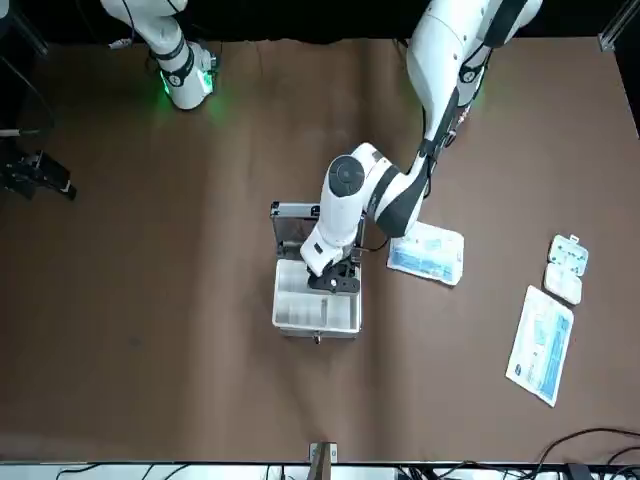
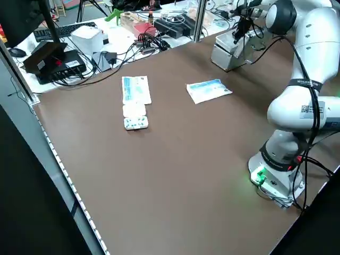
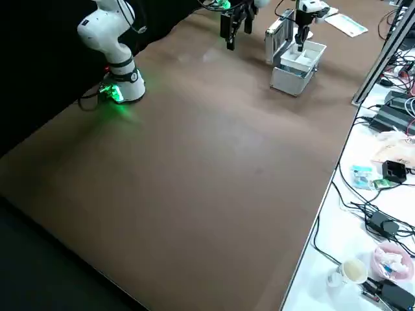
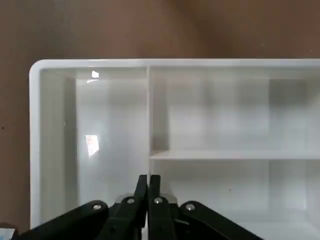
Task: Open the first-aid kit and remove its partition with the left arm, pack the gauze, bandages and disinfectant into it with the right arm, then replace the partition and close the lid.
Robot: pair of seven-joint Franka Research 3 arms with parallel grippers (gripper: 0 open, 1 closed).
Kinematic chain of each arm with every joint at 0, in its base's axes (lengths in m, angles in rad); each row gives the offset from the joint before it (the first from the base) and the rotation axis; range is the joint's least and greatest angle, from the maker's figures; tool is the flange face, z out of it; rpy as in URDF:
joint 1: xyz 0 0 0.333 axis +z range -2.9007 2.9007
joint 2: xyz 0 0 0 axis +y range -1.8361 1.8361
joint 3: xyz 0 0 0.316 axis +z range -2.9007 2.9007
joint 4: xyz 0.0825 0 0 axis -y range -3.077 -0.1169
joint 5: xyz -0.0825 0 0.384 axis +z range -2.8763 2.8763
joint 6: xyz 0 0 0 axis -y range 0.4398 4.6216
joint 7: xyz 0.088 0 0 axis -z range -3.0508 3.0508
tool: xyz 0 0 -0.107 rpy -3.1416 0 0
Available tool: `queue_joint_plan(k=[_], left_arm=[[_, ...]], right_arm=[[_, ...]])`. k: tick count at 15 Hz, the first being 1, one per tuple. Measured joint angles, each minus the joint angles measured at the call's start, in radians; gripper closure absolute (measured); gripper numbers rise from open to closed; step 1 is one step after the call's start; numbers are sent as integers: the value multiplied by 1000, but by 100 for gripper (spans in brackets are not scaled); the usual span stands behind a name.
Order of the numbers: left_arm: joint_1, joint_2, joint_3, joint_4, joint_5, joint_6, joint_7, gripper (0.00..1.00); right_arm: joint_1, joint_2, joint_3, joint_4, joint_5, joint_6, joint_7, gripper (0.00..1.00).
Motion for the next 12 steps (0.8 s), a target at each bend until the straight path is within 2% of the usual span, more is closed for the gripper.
queue_joint_plan(k=[12], left_arm=[[0,4,4,0,1,-4,23,97]], right_arm=[[1,0,1,0,0,0,0,0]])
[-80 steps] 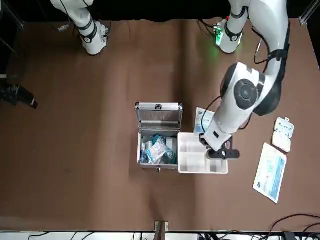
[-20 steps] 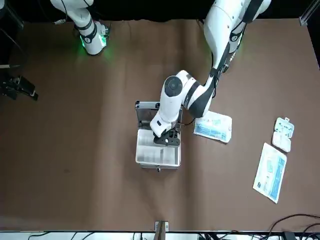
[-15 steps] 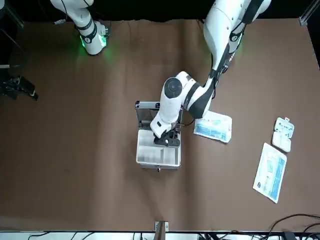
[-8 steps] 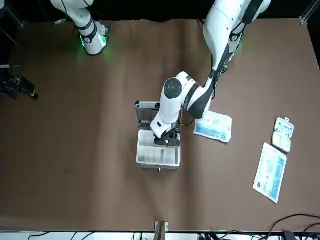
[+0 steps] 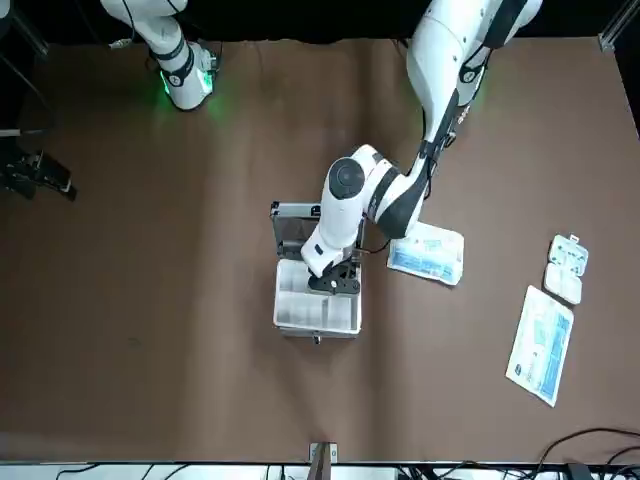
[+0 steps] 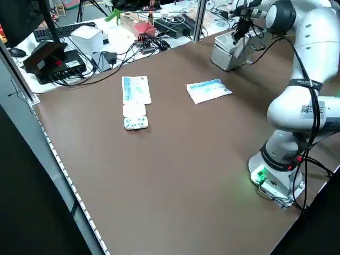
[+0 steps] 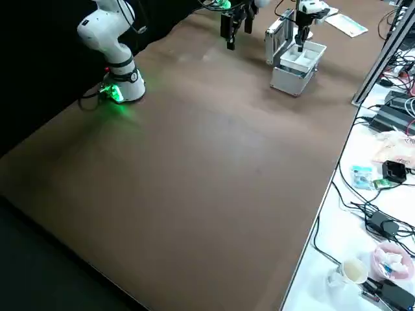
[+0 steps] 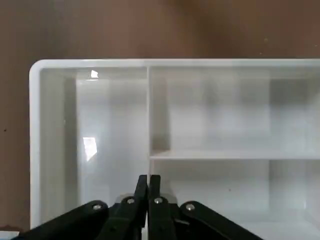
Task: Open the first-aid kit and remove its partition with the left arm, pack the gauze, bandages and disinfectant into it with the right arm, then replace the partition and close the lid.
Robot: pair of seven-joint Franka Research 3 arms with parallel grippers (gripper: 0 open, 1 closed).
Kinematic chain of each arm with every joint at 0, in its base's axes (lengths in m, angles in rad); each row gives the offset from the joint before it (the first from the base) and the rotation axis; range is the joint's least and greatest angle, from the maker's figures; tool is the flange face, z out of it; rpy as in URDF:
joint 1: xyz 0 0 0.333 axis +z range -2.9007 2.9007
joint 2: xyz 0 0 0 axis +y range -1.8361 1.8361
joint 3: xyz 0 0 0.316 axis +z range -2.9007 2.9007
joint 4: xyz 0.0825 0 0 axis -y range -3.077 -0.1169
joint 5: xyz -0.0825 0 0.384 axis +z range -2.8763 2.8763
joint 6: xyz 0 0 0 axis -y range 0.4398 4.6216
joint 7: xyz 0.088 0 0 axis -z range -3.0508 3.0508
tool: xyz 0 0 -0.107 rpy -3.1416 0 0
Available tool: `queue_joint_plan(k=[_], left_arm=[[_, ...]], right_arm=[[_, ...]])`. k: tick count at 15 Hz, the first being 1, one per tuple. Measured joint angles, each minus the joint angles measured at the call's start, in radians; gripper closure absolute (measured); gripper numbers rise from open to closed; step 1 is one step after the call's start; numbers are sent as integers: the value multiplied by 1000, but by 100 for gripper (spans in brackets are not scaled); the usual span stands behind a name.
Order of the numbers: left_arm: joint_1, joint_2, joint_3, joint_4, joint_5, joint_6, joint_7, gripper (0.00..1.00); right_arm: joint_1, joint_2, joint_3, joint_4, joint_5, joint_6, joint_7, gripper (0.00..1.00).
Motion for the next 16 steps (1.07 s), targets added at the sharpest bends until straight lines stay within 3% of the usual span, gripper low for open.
queue_joint_plan(k=[16], left_arm=[[0,8,0,0,3,0,19,97]], right_arm=[[28,0,4,0,0,-26,0,0]])
